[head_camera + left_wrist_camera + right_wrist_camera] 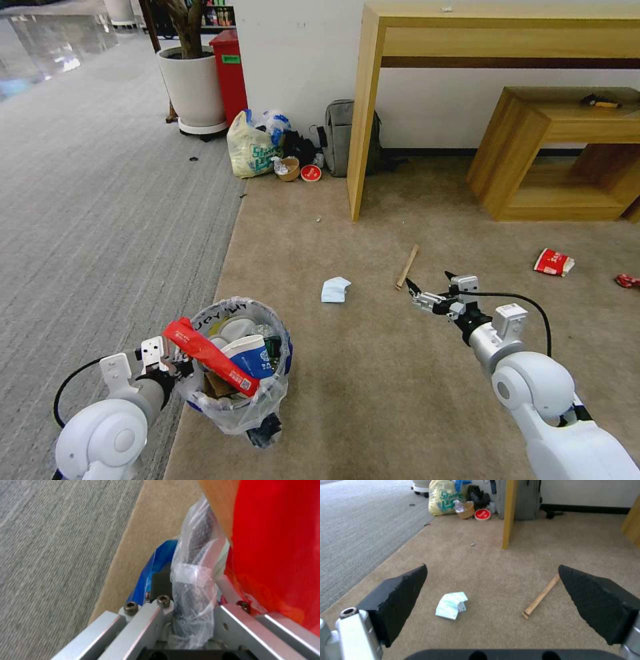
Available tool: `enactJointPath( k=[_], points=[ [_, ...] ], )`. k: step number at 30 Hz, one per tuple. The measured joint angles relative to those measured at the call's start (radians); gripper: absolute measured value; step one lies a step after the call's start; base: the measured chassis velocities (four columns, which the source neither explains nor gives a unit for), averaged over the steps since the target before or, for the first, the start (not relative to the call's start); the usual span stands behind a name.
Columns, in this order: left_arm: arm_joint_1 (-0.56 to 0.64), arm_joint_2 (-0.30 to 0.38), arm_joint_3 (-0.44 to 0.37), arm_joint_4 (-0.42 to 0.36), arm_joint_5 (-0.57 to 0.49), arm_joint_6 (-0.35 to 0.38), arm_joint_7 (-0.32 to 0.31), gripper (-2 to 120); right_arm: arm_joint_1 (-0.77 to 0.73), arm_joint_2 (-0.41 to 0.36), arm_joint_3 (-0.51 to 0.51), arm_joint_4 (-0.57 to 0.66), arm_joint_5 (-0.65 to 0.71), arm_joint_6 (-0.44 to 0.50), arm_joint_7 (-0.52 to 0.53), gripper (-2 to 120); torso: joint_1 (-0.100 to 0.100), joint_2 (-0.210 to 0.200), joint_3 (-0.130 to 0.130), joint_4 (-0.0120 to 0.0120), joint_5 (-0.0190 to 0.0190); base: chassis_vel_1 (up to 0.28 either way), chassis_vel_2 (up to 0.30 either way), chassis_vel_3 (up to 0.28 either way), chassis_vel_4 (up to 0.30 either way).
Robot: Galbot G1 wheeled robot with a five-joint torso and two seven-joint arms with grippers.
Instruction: Pick up the trash bin and place the garbage on the floor into it.
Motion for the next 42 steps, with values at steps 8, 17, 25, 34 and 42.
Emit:
enactJointPath(
  k=[8, 17, 25, 34, 42],
  points=[
    [0.002, -0.002, 0.006, -0.009, 0.002, 0.000, -0.002, 0, -0.002, 0.006, -0.001, 0.000, -0.002, 0.001, -0.010, 100, 0.000, 0.000, 0.000, 0.0001, 0.0000, -0.136, 0.139, 0.135, -0.139],
    [0.002, -0.008, 0.013, -0.013, 0.009, 0.000, -0.007, 0, 0.000, 0.006, -0.006, -0.018, -0.006, 0.004, -0.028, 100, 0.000, 0.000, 0.000, -0.0001, 0.0002, -0.108, 0.105, 0.102, -0.116],
    [0.004, -0.012, 0.018, -0.017, 0.010, 0.000, -0.013, 0, 0.005, 0.009, -0.018, -0.030, -0.009, 0.009, -0.037, 100, 0.000, 0.000, 0.000, 0.0001, 0.0000, -0.125, 0.135, 0.133, -0.118],
    [0.004, -0.012, 0.017, -0.019, 0.011, 0.000, -0.015, 0, 0.008, 0.016, -0.033, -0.048, -0.017, 0.017, -0.038, 100, 0.000, 0.000, 0.000, -0.0001, 0.0002, -0.159, 0.146, 0.136, -0.148],
    [0.009, -0.014, 0.015, -0.026, 0.011, 0.000, -0.016, 0, 0.003, 0.022, -0.046, -0.064, -0.034, 0.020, -0.047, 100, 0.000, 0.000, 0.000, 0.0000, 0.0000, -0.140, 0.140, 0.144, -0.147]
  ],
)
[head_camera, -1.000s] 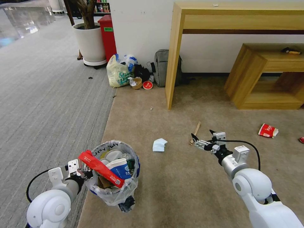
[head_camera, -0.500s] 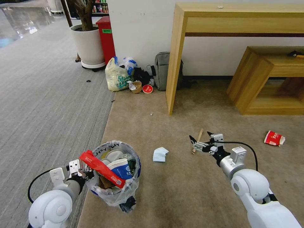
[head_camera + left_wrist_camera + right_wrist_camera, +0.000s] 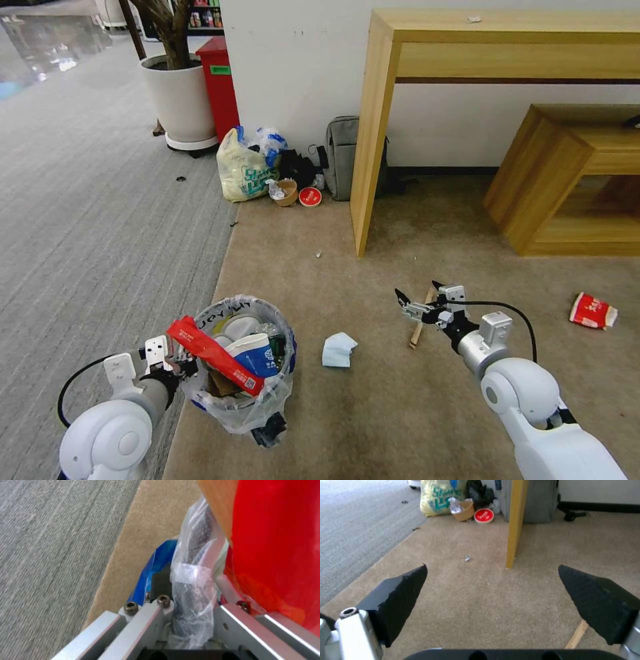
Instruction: Pick up the trash bin and place the garbage on the floor into it.
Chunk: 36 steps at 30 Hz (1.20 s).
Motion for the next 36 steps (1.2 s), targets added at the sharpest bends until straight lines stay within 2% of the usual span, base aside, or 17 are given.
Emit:
enactJointPath(
  k=[10, 14, 19, 23, 25, 27, 29, 36],
  points=[
    [0.015, -0.003, -0.017, -0.012, 0.004, 0.000, -0.003, 0, 0.052, -0.028, -0.084, -0.143, -0.071, 0.027, -0.087, 100, 0.000, 0.000, 0.000, 0.0003, 0.0000, -0.086, 0.076, 0.076, -0.081],
    [0.026, -0.004, -0.028, -0.022, 0.004, 0.000, -0.010, 0, 0.110, -0.045, -0.171, -0.276, -0.119, 0.040, -0.133, 100, 0.000, 0.000, 0.000, 0.0001, 0.0001, 0.000, 0.000, 0.000, 0.000],
    [0.033, -0.006, -0.031, -0.029, 0.004, 0.000, -0.012, 0, 0.159, -0.041, -0.250, -0.361, -0.131, 0.025, -0.140, 100, 0.000, 0.000, 0.000, -0.0001, 0.0000, 0.000, 0.000, 0.000, 0.000],
    [0.037, -0.007, -0.032, -0.037, 0.003, 0.000, -0.017, 0, 0.218, -0.008, -0.330, -0.453, -0.134, 0.033, -0.133, 100, 0.000, 0.000, 0.000, 0.0001, 0.0001, 0.000, 0.000, 0.000, 0.000],
    [0.036, -0.008, -0.030, -0.038, 0.003, 0.000, -0.023, 0, 0.255, 0.041, -0.368, -0.526, -0.143, 0.051, -0.123, 100, 0.000, 0.000, 0.000, 0.0001, -0.0003, 0.000, 0.000, 0.000, 0.000],
    [0.035, -0.008, -0.029, -0.038, 0.002, 0.000, -0.024, 0, 0.266, 0.059, -0.377, -0.549, -0.150, 0.052, -0.122, 100, 0.000, 0.000, 0.000, 0.0001, 0.0005, 0.000, 0.000, 0.000, 0.000],
    [0.035, -0.006, -0.028, -0.039, 0.001, 0.000, -0.027, 0, 0.286, 0.089, -0.389, -0.596, -0.178, 0.048, -0.119, 100, 0.000, 0.000, 0.000, 0.0002, -0.0003, 0.000, 0.000, 0.000, 0.000],
    [0.038, -0.009, -0.027, -0.040, 0.002, 0.000, -0.027, 0, 0.318, 0.123, -0.410, -0.671, -0.193, 0.013, -0.112, 100, 0.000, 0.000, 0.000, 0.0000, -0.0001, 0.000, 0.000, 0.000, 0.000]
  ],
)
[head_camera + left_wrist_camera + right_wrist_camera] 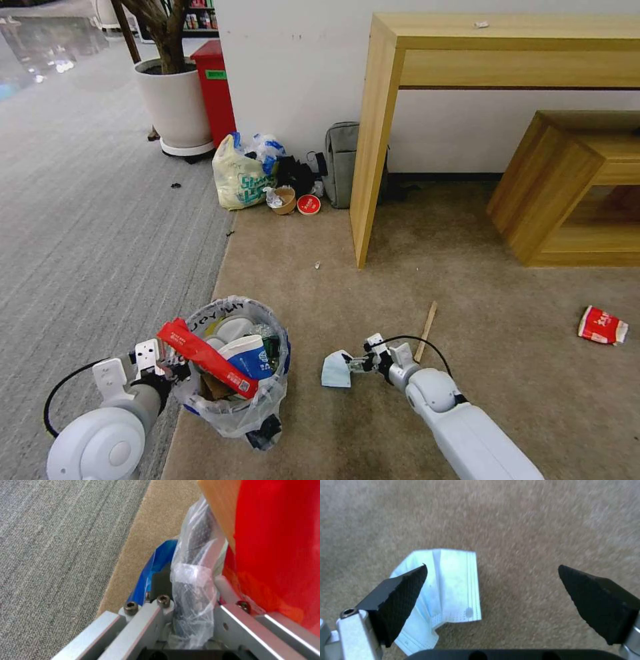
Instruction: Pick up the trash bin and place the garbage on the floor into it.
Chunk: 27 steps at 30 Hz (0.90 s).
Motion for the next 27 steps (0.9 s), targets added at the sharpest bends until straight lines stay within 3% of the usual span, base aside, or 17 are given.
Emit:
enactJointPath(
  k=[19, 22, 27],
  points=[
    [-0.001, -0.005, 0.007, -0.003, 0.001, 0.000, -0.010, 0, 0.077, 0.031, -0.038, -0.127, 0.061, -0.077, -0.073, 98, 0.000, 0.000, 0.000, 0.0001, 0.0002, 0.000, 0.000, 0.000, 0.000],
    [-0.001, -0.008, 0.006, -0.003, 0.001, 0.000, -0.011, 0, 0.081, 0.040, -0.051, -0.145, 0.061, -0.077, -0.077, 84, 0.000, 0.000, 0.000, 0.0000, 0.0001, 0.000, 0.000, 0.000, 0.000],
    [-0.001, -0.010, 0.006, -0.003, 0.003, 0.000, -0.011, 0, 0.084, 0.047, -0.054, -0.158, 0.061, -0.072, -0.078, 73, 0.000, 0.000, 0.000, 0.0000, 0.0002, 0.000, 0.000, 0.000, 0.000]
  ],
)
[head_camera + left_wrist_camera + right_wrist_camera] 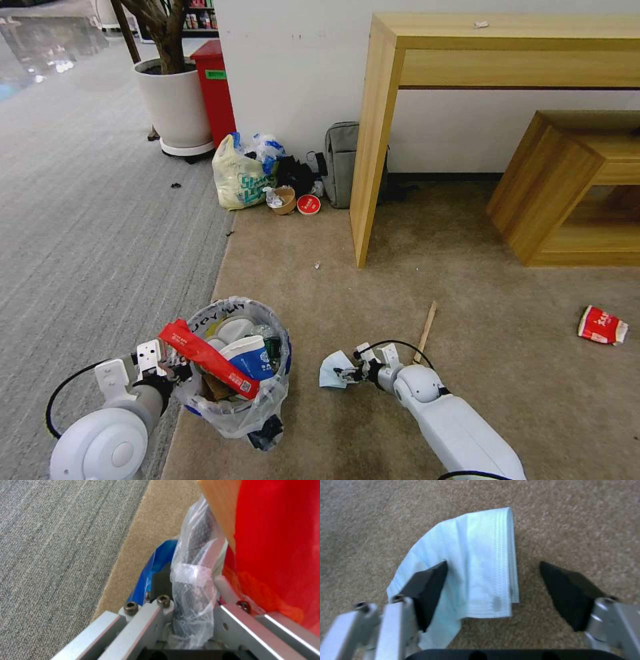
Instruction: Pick up the trash bin and place the garbage on the floor into it.
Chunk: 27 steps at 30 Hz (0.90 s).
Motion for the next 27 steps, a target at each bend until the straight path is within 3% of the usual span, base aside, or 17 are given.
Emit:
enactJointPath(
  k=[1, 12, 15, 19, 27],
  points=[
    [0.000, 0.000, 0.000, 0.000, 0.001, 0.000, 0.000, 0, 0.003, 0.006, -0.001, -0.011, -0.002, 0.006, -0.001, 65, 0.000, 0.000, 0.000, 0.0000, -0.0001, 0.000, 0.000, 0.000, 0.000],
    [0.002, 0.001, -0.002, -0.001, 0.001, 0.000, -0.002, 0, 0.012, 0.021, 0.001, -0.048, -0.016, 0.034, -0.001, 26, 0.000, 0.000, 0.000, 0.0000, 0.0000, 0.000, 0.000, 0.000, 0.000],
    [0.003, 0.000, -0.001, -0.002, 0.003, 0.000, -0.002, 0, 0.009, 0.021, 0.004, -0.047, -0.030, 0.045, -0.001, 10, 0.000, 0.000, 0.000, 0.0001, 0.0001, 0.000, 0.000, 0.000, 0.000],
    [0.004, 0.000, -0.001, -0.005, 0.003, 0.000, -0.002, 0, 0.004, 0.020, 0.010, -0.038, -0.057, 0.062, 0.000, 0, 0.000, 0.000, 0.000, 0.0001, 0.0000, 0.000, 0.000, 0.000, 0.000],
    [0.006, 0.004, -0.002, -0.007, 0.004, 0.000, -0.001, 0, -0.003, -0.016, 0.033, 0.077, -0.085, 0.089, 0.008, 0, 0.000, 0.000, 0.000, 0.0000, 0.0000, 0.000, 0.000, 0.000, 0.000]
  ],
)
